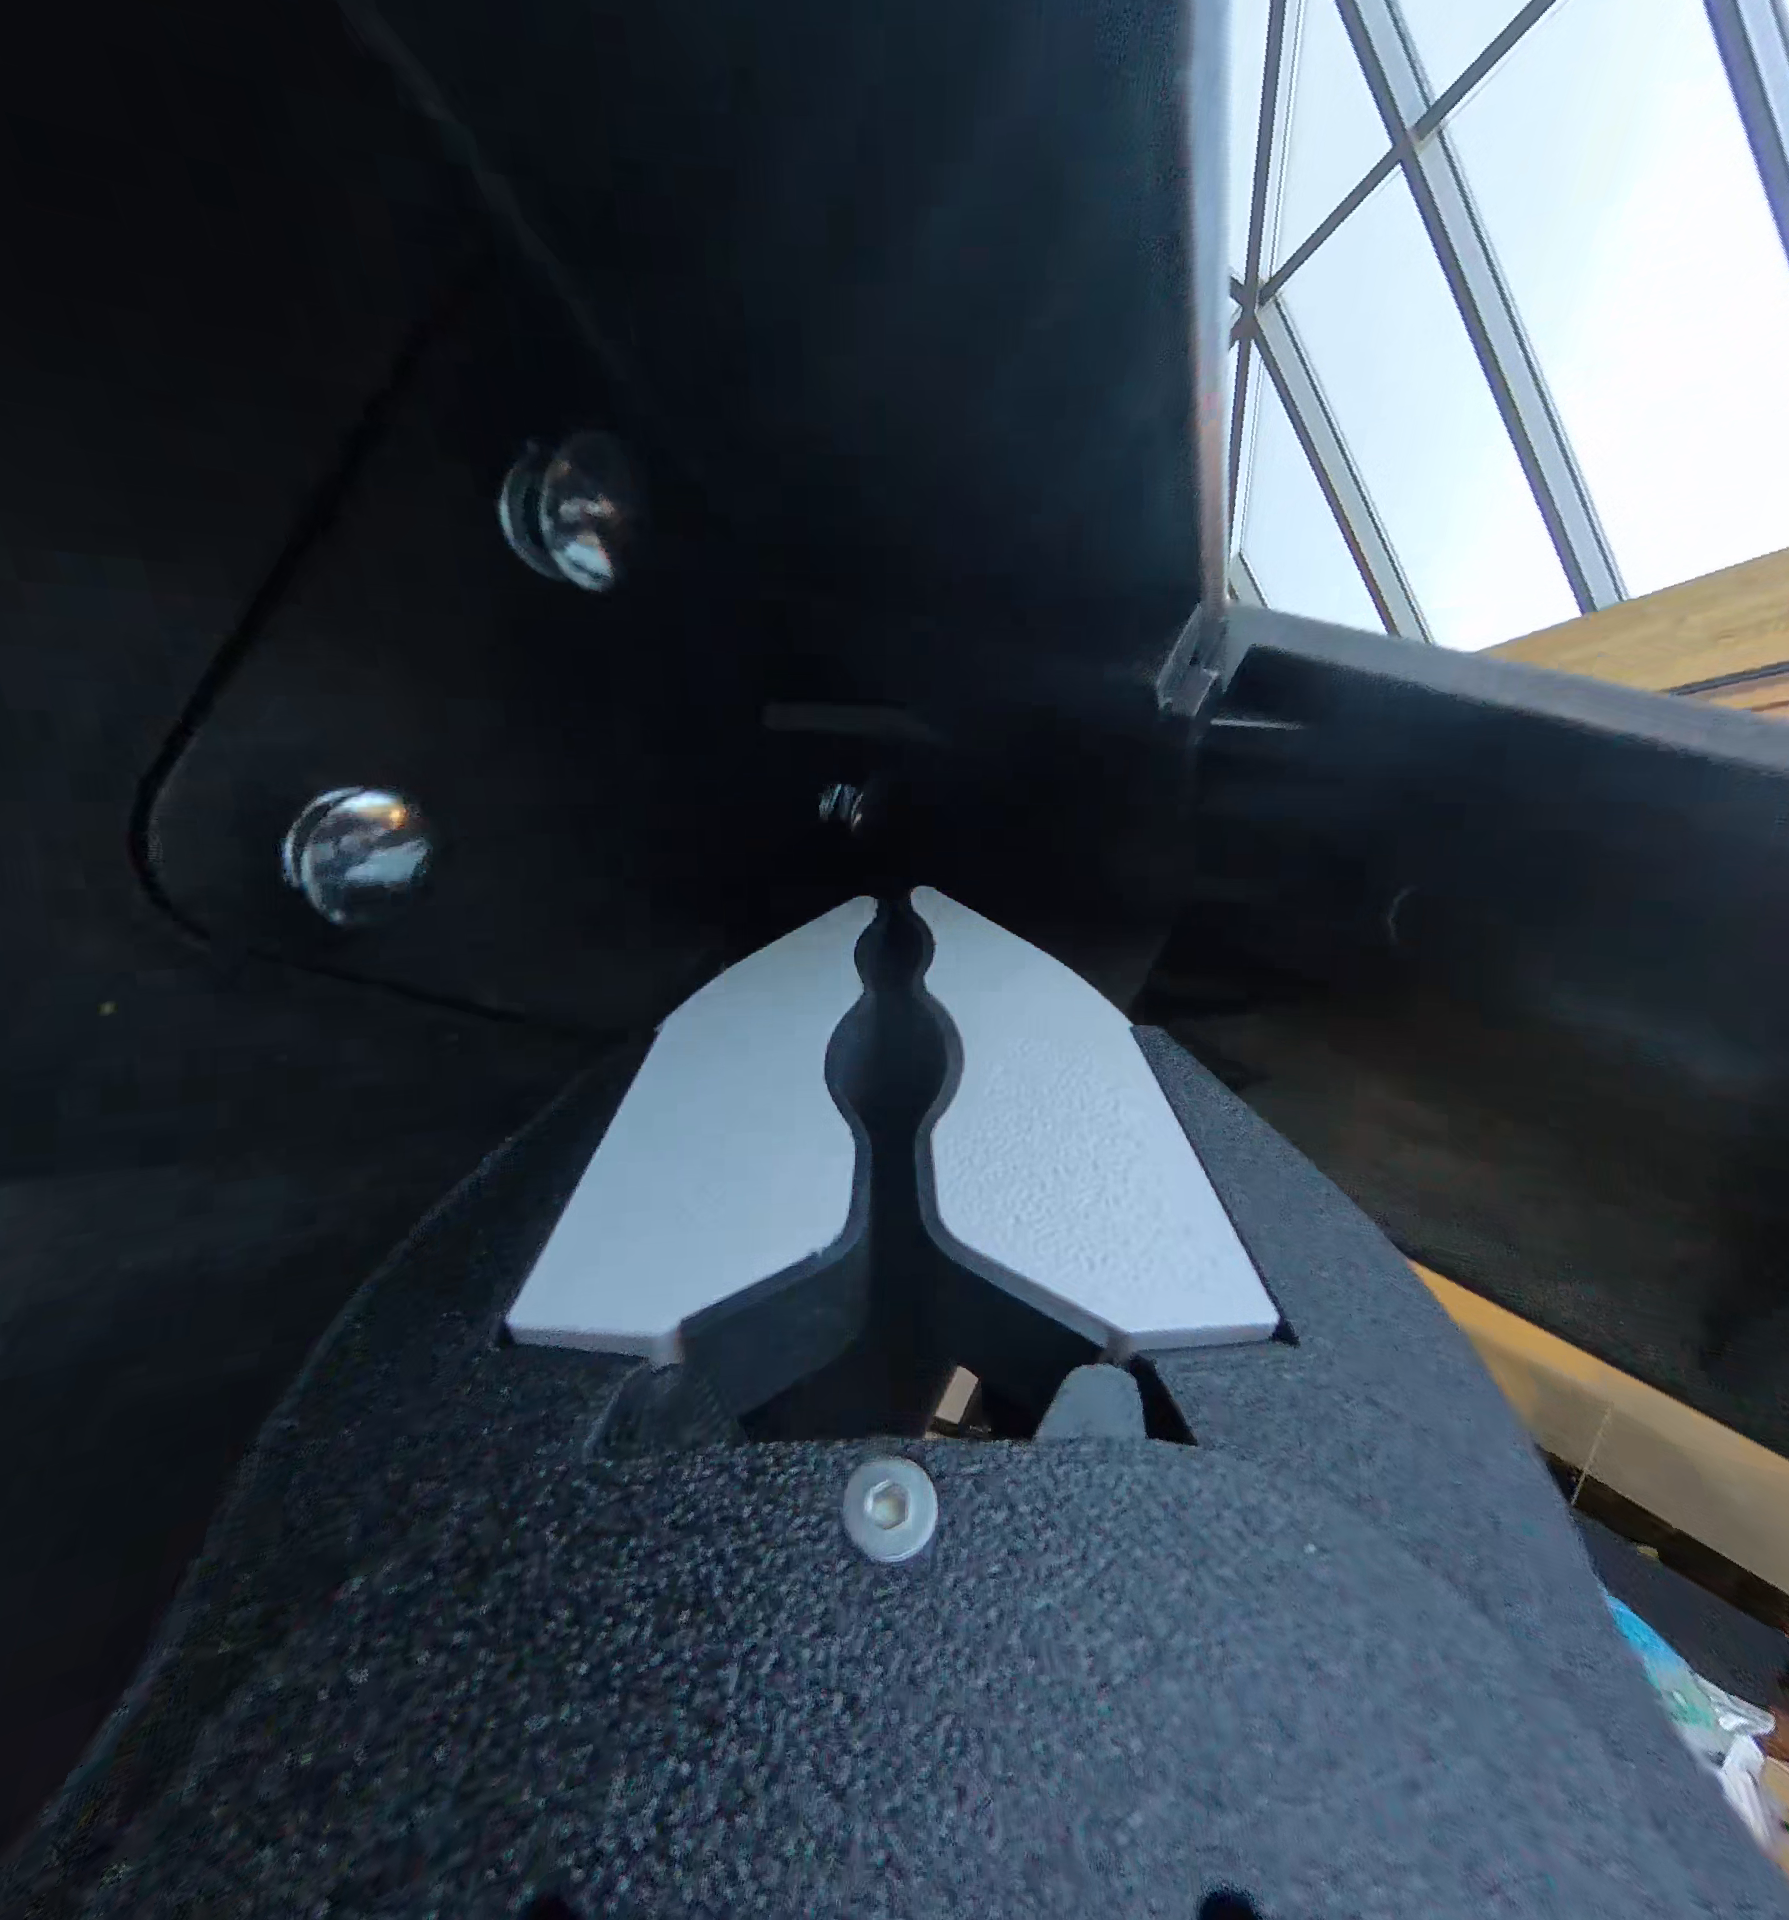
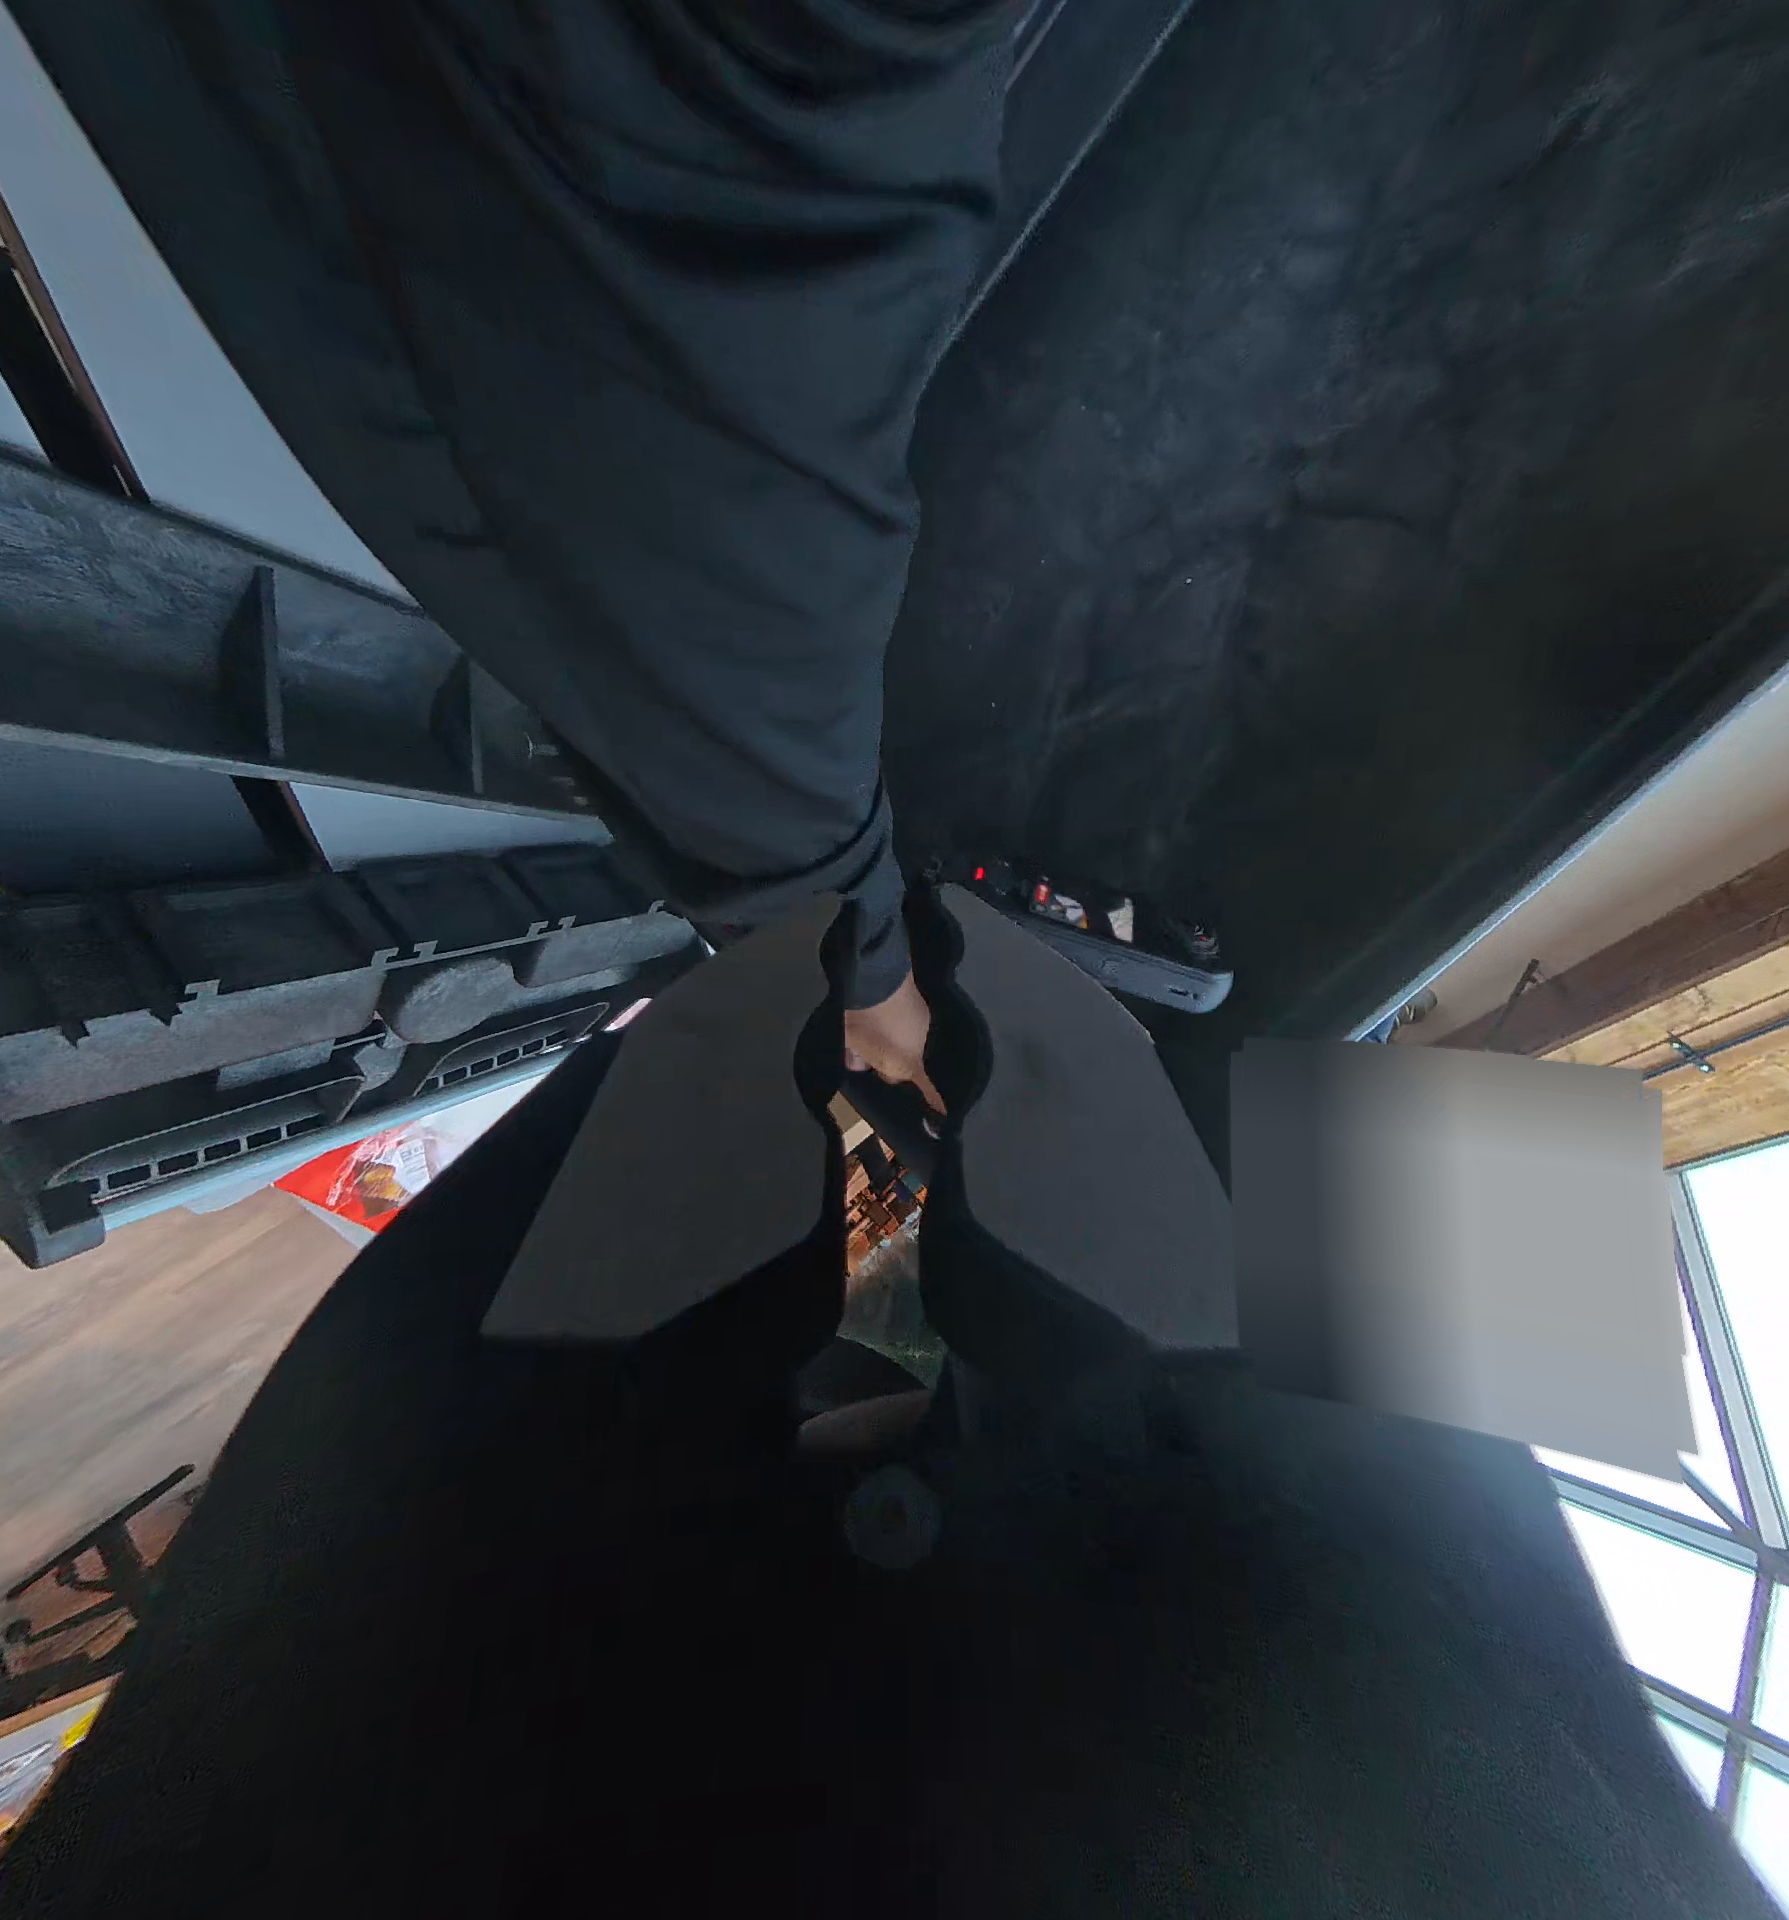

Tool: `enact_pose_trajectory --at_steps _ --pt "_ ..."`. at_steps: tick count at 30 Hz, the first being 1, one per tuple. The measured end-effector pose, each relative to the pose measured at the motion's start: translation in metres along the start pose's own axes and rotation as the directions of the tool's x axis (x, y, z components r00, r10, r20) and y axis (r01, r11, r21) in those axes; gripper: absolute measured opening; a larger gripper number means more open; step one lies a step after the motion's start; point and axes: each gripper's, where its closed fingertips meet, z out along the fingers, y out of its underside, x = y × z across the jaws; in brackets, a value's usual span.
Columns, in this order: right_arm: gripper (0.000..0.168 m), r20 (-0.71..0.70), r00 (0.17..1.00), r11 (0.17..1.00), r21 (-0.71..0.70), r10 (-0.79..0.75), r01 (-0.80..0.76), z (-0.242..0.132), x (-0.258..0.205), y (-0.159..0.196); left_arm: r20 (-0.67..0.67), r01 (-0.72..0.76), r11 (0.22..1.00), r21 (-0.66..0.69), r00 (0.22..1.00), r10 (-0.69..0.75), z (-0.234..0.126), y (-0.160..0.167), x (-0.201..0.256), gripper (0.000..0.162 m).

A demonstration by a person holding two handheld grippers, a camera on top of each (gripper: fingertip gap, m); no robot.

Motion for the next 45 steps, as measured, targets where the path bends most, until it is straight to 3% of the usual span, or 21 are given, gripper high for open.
enact_pose_trajectory --at_steps 1,12,19,26,39,45 --pt "0.013 -0.003 1.0 1.0 0.003 0.005 -0.005 0.0 0.001 0.0 0.003 -0.012 1.0 -0.008 1.0 0.012 0.003 -0.001 0.0 0.0" --pt "0.013 -0.018 0.999 0.999 0.031 0.029 -0.028 -0.003 0.003 -0.004 0.05 -0.047 0.998 -0.05 0.998 0.05 0.016 -0.008 -0.003 0.0" --pt "0.013 -0.012 1.0 0.999 0.028 0.023 -0.023 -0.003 0.001 -0.004 0.067 -0.03 0.999 -0.022 0.997 0.031 0.003 -0.005 -0.007 0.0" --pt "0.012 -0.011 1.0 0.999 0.03 0.028 -0.027 -0.002 0.001 -0.004 0.07 -0.032 0.997 -0.071 0.997 0.037 -0.015 0.02 -0.021 0.0" --pt "0.013 -0.009 1.0 0.999 0.03 0.028 -0.028 -0.002 0.001 -0.004 0.069 -0.082 0.989 -0.124 0.993 0.091 -0.006 0.024 -0.02 0.0" --pt "0.012 -0.012 0.999 0.999 0.035 0.036 -0.036 -0.003 0.002 -0.004 0.097 -0.094 0.995 -0.015 0.991 0.095 -0.031 0.002 -0.016 0.0"
